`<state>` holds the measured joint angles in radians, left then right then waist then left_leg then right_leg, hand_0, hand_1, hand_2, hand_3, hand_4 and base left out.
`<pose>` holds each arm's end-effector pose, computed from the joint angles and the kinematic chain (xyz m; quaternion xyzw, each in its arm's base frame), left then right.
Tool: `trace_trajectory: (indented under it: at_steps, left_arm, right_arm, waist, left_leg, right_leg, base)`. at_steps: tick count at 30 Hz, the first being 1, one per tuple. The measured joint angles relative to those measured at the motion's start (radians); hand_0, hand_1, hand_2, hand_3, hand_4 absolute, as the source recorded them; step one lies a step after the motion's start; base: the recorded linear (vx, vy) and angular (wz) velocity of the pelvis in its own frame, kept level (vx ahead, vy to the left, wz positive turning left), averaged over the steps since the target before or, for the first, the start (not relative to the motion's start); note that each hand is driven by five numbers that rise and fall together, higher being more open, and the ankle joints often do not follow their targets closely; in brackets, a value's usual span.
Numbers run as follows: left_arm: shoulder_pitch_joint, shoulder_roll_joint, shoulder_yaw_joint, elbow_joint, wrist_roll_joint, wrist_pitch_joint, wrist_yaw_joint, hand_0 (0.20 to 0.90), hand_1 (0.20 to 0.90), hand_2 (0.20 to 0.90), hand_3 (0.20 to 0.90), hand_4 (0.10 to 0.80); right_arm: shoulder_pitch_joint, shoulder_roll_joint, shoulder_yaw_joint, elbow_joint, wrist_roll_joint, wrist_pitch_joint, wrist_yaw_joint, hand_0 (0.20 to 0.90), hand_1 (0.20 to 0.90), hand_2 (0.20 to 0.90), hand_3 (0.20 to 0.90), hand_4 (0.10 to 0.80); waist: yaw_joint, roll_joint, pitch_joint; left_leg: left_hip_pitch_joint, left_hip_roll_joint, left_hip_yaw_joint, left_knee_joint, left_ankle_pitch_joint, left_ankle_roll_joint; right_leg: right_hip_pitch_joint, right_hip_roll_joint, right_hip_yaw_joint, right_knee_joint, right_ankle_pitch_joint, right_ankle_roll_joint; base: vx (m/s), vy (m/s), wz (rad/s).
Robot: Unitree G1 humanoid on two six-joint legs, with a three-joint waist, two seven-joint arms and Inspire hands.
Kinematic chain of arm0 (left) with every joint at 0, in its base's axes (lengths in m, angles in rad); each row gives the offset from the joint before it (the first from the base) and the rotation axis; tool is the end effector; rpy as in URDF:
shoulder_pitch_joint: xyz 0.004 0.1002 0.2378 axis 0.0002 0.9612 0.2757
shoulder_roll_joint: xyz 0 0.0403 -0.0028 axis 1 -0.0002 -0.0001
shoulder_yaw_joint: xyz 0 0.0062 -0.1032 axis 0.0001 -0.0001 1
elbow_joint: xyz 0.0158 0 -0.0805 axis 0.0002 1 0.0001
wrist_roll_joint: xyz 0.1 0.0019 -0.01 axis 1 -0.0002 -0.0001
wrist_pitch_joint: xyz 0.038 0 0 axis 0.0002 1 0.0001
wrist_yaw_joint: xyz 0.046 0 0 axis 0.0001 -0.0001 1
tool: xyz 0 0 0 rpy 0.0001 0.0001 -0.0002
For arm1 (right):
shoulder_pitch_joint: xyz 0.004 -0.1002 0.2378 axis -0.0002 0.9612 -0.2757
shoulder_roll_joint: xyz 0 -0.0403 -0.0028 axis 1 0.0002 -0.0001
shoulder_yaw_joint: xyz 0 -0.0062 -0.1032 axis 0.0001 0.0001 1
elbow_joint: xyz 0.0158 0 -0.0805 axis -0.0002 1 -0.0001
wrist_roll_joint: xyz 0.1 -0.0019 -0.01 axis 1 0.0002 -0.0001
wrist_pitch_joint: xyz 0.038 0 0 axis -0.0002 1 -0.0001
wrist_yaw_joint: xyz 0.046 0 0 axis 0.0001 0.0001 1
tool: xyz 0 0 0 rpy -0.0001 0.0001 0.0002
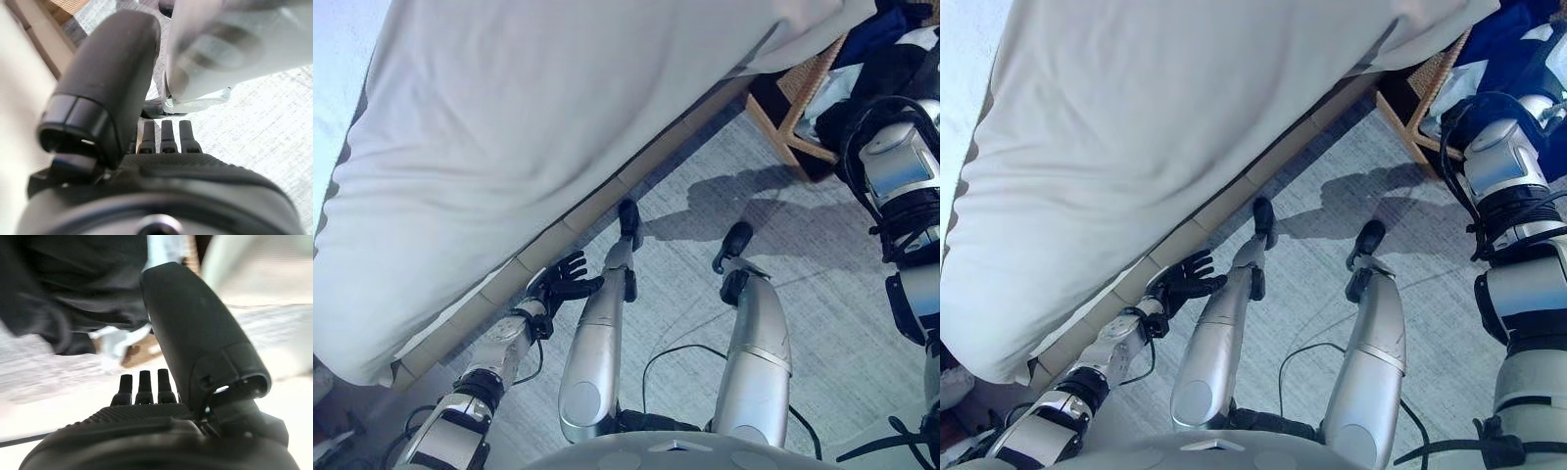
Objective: Pick up the clothes from the bed and place them into the basket
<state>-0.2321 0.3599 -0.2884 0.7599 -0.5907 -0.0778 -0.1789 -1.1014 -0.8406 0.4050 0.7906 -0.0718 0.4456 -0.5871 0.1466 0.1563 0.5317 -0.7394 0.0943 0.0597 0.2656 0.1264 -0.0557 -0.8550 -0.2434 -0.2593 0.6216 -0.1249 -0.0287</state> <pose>0.2157 0.2112 -0.0318 -0.0669 0.2418 -0.0711 0.9654 0.3363 -0.2871 0.2473 -0.4495 -0.0384 -0.4426 0.7750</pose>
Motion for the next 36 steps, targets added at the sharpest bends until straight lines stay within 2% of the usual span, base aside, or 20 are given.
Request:
trace_trajectory:
  at_steps: [3, 7, 8, 10, 14, 16, 19, 21, 22, 23, 24, 25, 28, 33, 34, 35, 36]
  left_arm:
    - [0.0, 0.0, 0.001, 0.003, 0.0, -0.005, 0.013, 0.9, 0.9, 0.9, 0.9, 0.8]
    - [0.002, 0.0, 0.002, 0.013, 0.001, 0.002, 0.016, 0.9, 0.9, 0.9, 0.9, 0.8]
    - [0.003, 0.001, 0.003, 0.014, 0.002, 0.007, 0.016, 0.9, 0.9, 0.9, 0.9, 0.8]
    - [0.0, 0.001, 0.012, 0.029, 0.004, 0.02, 0.016, 0.9, 0.9, 0.9, 0.9, 0.8]
    - [0.03, 0.008, 0.067, 0.05, 0.014, 0.048, 0.016, 0.9, 0.9, 0.9, 0.9, 0.8]
    - [0.048, 0.022, 0.113, 0.054, 0.047, 0.06, 0.013, 0.9, 0.9, 0.9, 0.9, 0.8]
    - [0.067, 0.041, 0.165, 0.11, 0.102, 0.082, 0.011, 0.9, 0.9, 0.9, 0.9, 0.8]
    - [0.109, 0.058, 0.177, 0.151, 0.142, 0.084, 0.01, 0.9, 0.9, 0.9, 0.9, 0.8]
    - [0.111, 0.051, 0.184, 0.193, 0.165, 0.098, 0.009, 0.9, 0.9, 0.9, 0.9, 0.8]
    - [0.117, 0.042, 0.185, 0.22, 0.173, 0.102, 0.009, 0.9, 0.9, 0.9, 0.9, 0.8]
    - [0.141, 0.028, 0.184, 0.25, 0.193, 0.107, 0.006, 0.9, 0.9, 0.9, 0.9, 0.8]
    - [0.175, 0.011, 0.184, 0.275, 0.204, 0.113, -0.001, 0.9, 0.9, 0.9, 0.9, 0.8]
    - [0.21, -0.032, 0.185, 0.299, 0.211, 0.111, -0.01, 0.9, 0.9, 0.9, 0.9, 0.8]
    - [0.213, -0.057, 0.187, 0.303, 0.229, 0.092, -0.031, 0.9, 0.9, 0.9, 0.9, 0.8]
    - [0.214, -0.057, 0.188, 0.311, 0.229, 0.09, -0.034, 0.9, 0.9, 0.9, 0.9, 0.8]
    - [0.224, -0.056, 0.188, 0.318, 0.23, 0.09, -0.035, 0.9, 0.9, 0.9, 0.9, 0.8]
    - [0.236, -0.057, 0.188, 0.318, 0.23, 0.09, -0.036, 0.9, 0.9, 0.9, 0.9, 0.8]
  right_arm:
    - [0.006, 0.003, -0.016, -0.04, 0.013, -0.041, -0.03, 0.9, 0.9, 0.9, 0.9, 0.8]
    - [0.055, 0.008, -0.082, -0.088, 0.013, -0.076, -0.042, 0.9, 0.9, 0.9, 0.9, 0.8]
    - [0.058, 0.004, -0.091, -0.108, 0.012, -0.083, -0.049, 0.9, 0.9, 0.9, 0.9, 0.8]
    - [0.068, 0.003, -0.117, -0.138, 0.012, -0.1, -0.048, 0.9, 0.9, 0.9, 0.9, 0.8]
    - [0.145, -0.024, -0.214, -0.295, 0.012, -0.117, -0.04, 0.9, 0.9, 0.9, 0.9, 0.8]
    - [0.223, -0.051, -0.312, -0.397, 0.038, -0.146, -0.037, 0.9, 0.9, 0.9, 0.9, 0.8]
    - [0.367, -0.038, -0.462, -0.481, 0.156, -0.212, -0.033, 0.9, 0.9, 0.9, 0.9, 0.8]
    - [0.461, 0.017, -0.532, -0.509, 0.319, -0.283, -0.003, 0.9, 0.9, 0.9, 0.9, 0.8]
    - [0.501, 0.086, -0.588, -0.531, 0.426, -0.315, 0.029, 0.9, 0.9, 0.9, 0.9, 0.8]
    - [0.526, 0.126, -0.606, -0.541, 0.487, -0.331, 0.048, 0.9, 0.9, 0.9, 0.9, 0.8]
    - [0.589, 0.182, -0.609, -0.543, 0.569, -0.36, 0.093, 0.9, 0.9, 0.9, 0.9, 0.8]
    - [0.684, 0.255, -0.614, -0.544, 0.67, -0.393, 0.186, 0.9, 0.9, 0.9, 0.9, 0.8]
    - [0.893, 0.373, -0.605, -0.514, 0.826, -0.404, 0.399, 0.9, 0.9, 0.9, 0.9, 0.8]
    - [1.055, 0.465, -0.584, -0.384, 0.837, -0.392, 0.552, 0.9, 0.9, 0.9, 0.9, 0.8]
    - [1.071, 0.473, -0.582, -0.36, 0.826, -0.394, 0.567, 0.9, 0.9, 0.9, 0.9, 0.8]
    - [1.099, 0.478, -0.566, -0.322, 0.805, -0.393, 0.585, 0.9, 0.9, 0.9, 0.9, 0.8]
    - [1.118, 0.478, -0.547, -0.29, 0.785, -0.392, 0.607, 0.9, 0.9, 0.9, 0.9, 0.8]
  waist:
    - [-0.002, -0.017, 0.011]
    - [-0.013, -0.04, 0.026]
    - [-0.023, -0.043, 0.026]
    - [-0.03, -0.047, 0.028]
    - [-0.053, -0.067, 0.02]
    - [-0.062, -0.098, 0.008]
    - [-0.072, -0.162, -0.027]
    - [-0.086, -0.212, -0.101]
    - [-0.093, -0.221, -0.107]
    - [-0.097, -0.224, -0.115]
    - [-0.105, -0.23, -0.171]
    - [-0.117, -0.235, -0.249]
    - [-0.146, -0.224, -0.33]
    - [-0.186, -0.211, -0.37]
    - [-0.189, -0.212, -0.375]
    - [-0.195, -0.216, -0.395]
    - [-0.199, -0.216, -0.408]
  left_leg:
    - [0.005, 0.011, 0.002, 0.044, -0.02, 0.012]
    - [0.105, 0.011, 0.015, 0.042, -0.043, 0.016]
    - [0.139, 0.01, 0.017, 0.039, -0.049, 0.015]
    - [0.217, 0.009, 0.035, 0.011, -0.052, 0.02]
    - [0.426, -0.024, 0.072, -0.119, -0.051, 0.02]
    - [0.481, -0.036, 0.086, -0.16, -0.045, 0.023]
    - [0.568, -0.056, 0.1, -0.215, -0.043, 0.02]
    - [0.597, -0.06, 0.118, -0.239, -0.047, 0.022]
    - [0.654, -0.055, 0.129, -0.257, -0.04, 0.025]
    - [0.695, -0.052, 0.136, -0.273, -0.041, 0.024]
    - [0.724, -0.048, 0.143, -0.292, -0.055, 0.021]
    - [0.752, -0.046, 0.161, -0.318, -0.06, 0.015]
    - [0.836, -0.04, 0.183, -0.354, -0.063, 0.015]
    - [0.872, -0.04, 0.2, -0.355, -0.069, 0.017]
    - [0.877, -0.04, 0.203, -0.356, -0.071, 0.016]
    - [0.879, -0.041, 0.208, -0.36, -0.083, 0.013]
    - [0.881, -0.041, 0.209, -0.36, -0.084, 0.012]
  right_leg:
    - [0.039, 0.014, -0.001, -0.033, 0.029, 0.007]
    - [0.164, 0.027, 0.003, -0.117, 0.062, 0.019]
    - [0.214, 0.034, 0.008, -0.159, 0.078, 0.033]
    - [0.307, 0.047, 0.018, -0.243, 0.12, 0.044]
    - [0.531, 0.053, 0.035, -0.466, 0.173, 0.082]
    - [0.599, 0.051, 0.042, -0.541, 0.203, 0.096]
    - [0.684, 0.048, 0.057, -0.61, 0.253, 0.101]
    - [0.704, 0.051, 0.06, -0.635, 0.269, 0.113]
    - [0.75, 0.06, 0.06, -0.643, 0.282, 0.11]
    - [0.779, 0.065, 0.058, -0.645, 0.282, 0.11]
    - [0.801, 0.071, 0.058, -0.661, 0.282, 0.111]
    - [0.82, 0.079, 0.06, -0.686, 0.282, 0.111]
    - [0.891, 0.091, 0.061, -0.713, 0.282, 0.111]
    - [0.917, 0.092, 0.07, -0.713, 0.278, 0.115]
    - [0.923, 0.092, 0.073, -0.713, 0.273, 0.122]
    - [0.924, 0.087, 0.075, -0.713, 0.254, 0.145]
    - [0.925, 0.085, 0.075, -0.713, 0.247, 0.15]
  base:
    - [-0.001, 0.144, -0.15]
    - [0.013, 0.145, -0.14]
    - [0.025, 0.185, -0.24]
    - [0.053, 0.16, -0.25]
    - [0.115, 0.156, -0.23]
    - [0.094, 0.137, -0.12]
    - [0.15, 0.129, -0.05]
    - [0.206, 0.137, -0.19]
    - [0.166, 0.094, -0.23]
    - [0.157, 0.112, -0.29]
    - [0.167, 0.127, -0.37]
    - [0.171, 0.14, -0.36]
    - [0.085, 0.08, -0.19]
    - [0.026, 0.043, -0.11]
    - [-0.011, 0.027, -0.06]
    - [-0.022, 0.024, -0.06]
    - [-0.014, 0.02, -0.06]
